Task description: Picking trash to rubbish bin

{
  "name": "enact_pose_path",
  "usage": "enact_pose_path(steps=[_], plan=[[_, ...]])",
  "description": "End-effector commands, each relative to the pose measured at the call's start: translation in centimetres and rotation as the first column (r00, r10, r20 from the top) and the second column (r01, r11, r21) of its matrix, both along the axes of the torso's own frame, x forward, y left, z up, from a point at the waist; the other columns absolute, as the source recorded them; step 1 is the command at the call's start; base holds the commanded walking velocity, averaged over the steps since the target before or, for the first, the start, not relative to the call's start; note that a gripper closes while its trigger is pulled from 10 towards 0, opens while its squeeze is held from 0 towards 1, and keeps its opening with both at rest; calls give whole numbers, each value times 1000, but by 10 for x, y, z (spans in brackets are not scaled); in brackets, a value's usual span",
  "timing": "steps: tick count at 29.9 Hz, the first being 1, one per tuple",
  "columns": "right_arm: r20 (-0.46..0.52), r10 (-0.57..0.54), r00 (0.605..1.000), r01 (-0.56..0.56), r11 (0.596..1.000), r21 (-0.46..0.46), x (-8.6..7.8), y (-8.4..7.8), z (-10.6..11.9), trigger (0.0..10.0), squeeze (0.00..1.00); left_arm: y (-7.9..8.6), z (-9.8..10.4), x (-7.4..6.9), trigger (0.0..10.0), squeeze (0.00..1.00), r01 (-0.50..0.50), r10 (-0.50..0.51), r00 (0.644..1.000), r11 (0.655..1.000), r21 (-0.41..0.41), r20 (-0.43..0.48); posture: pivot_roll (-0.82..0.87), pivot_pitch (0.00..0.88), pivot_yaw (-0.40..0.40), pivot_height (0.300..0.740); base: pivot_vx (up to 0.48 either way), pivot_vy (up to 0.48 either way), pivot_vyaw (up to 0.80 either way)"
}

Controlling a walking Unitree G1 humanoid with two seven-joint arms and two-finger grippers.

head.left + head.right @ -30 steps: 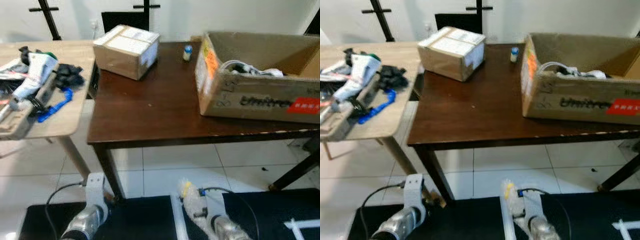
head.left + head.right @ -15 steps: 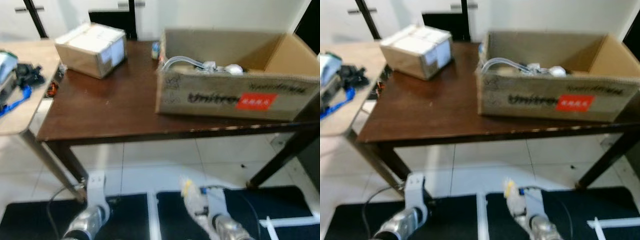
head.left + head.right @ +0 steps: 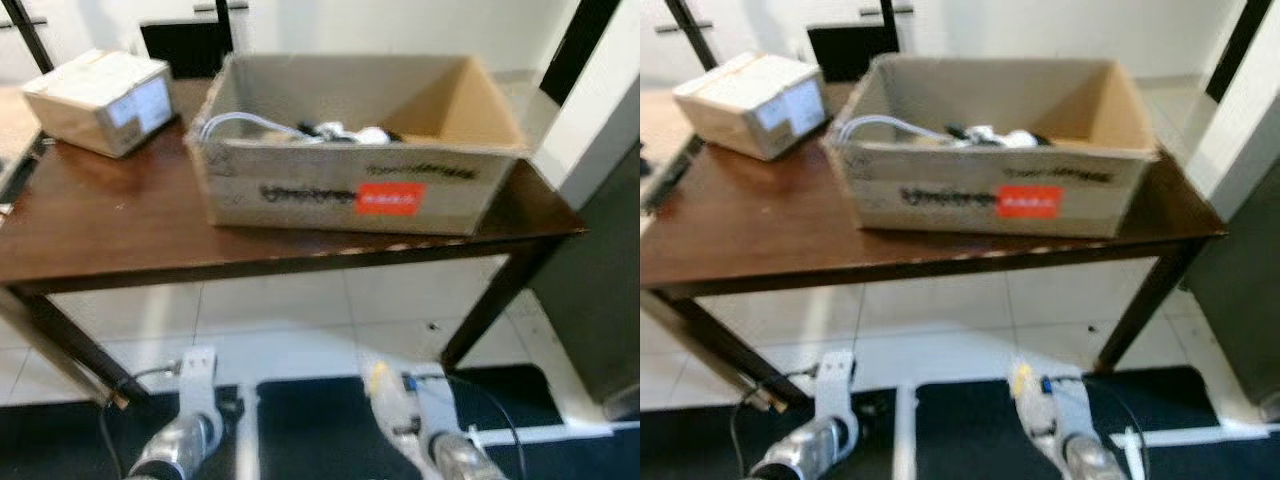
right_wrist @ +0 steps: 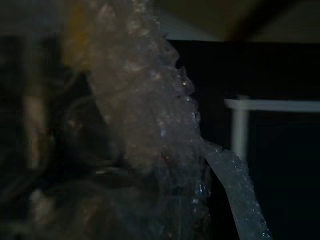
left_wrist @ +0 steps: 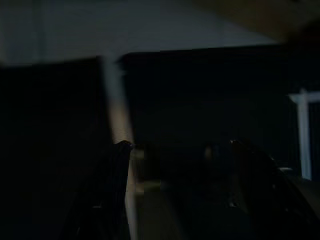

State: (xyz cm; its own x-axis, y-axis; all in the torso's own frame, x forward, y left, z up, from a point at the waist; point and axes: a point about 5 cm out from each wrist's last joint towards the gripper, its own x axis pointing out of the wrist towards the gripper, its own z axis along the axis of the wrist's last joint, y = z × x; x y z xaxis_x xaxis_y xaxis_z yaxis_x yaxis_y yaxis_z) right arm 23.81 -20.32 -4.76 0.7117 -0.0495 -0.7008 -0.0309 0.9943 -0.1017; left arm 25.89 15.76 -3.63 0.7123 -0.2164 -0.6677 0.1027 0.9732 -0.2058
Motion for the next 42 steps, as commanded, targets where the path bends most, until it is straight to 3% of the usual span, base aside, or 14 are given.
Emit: enact_pose_path(steps=[1, 8, 27, 32, 36, 39, 42], plan=[[-23, 3, 1000, -2, 1000, 23, -6, 8, -6, 10000, 0, 1, -4, -5, 10000, 0, 24, -24, 1000, 1000, 5, -9, -63, 150, 19, 740, 0, 480, 0], [-22, 4, 1000, -4, 1000, 26, -6, 9, -6, 10000, 0, 2, -3, -5, 10000, 0, 7, -7, 1000, 1000, 13, -10, -62, 151, 19, 740, 0, 480, 0], [-25, 1, 1000, -1, 1000, 28, -7, 10, -7, 10000, 0, 11, 1, 0, 10000, 0, 9, -11, 999, 998, 56, 30, -61, 142, 28, 740, 0, 0, 0], [-11, -3, 1000, 3, 999, 33, -5, 11, -5, 10000, 0, 13, 3, 1, 10000, 0, -52, 48, 997, 997, 62, 64, -72, 133, 36, 740, 0, 0, 0], [-2, -4, 1000, 4, 1000, 29, -4, 8, -4, 10000, 0, 14, 1, -3, 10000, 0, -15, 8, 997, 996, 88, 72, -72, 128, 37, 740, 0, 0, 0], [-2, -4, 1000, 4, 1000, 30, -4, 8, -4, 10000, 0, 15, 0, -5, 10000, 0, -32, 29, 996, 999, 40, 79, -72, 122, 36, 740, 0, 0, 0], [4, -5, 1000, 4, 999, 37, -3, 8, -3, 10000, 0, 18, -1, -7, 10000, 0, -52, 49, 997, 998, 44, 65, -71, 116, 35, 740, 0, 0, 0]])
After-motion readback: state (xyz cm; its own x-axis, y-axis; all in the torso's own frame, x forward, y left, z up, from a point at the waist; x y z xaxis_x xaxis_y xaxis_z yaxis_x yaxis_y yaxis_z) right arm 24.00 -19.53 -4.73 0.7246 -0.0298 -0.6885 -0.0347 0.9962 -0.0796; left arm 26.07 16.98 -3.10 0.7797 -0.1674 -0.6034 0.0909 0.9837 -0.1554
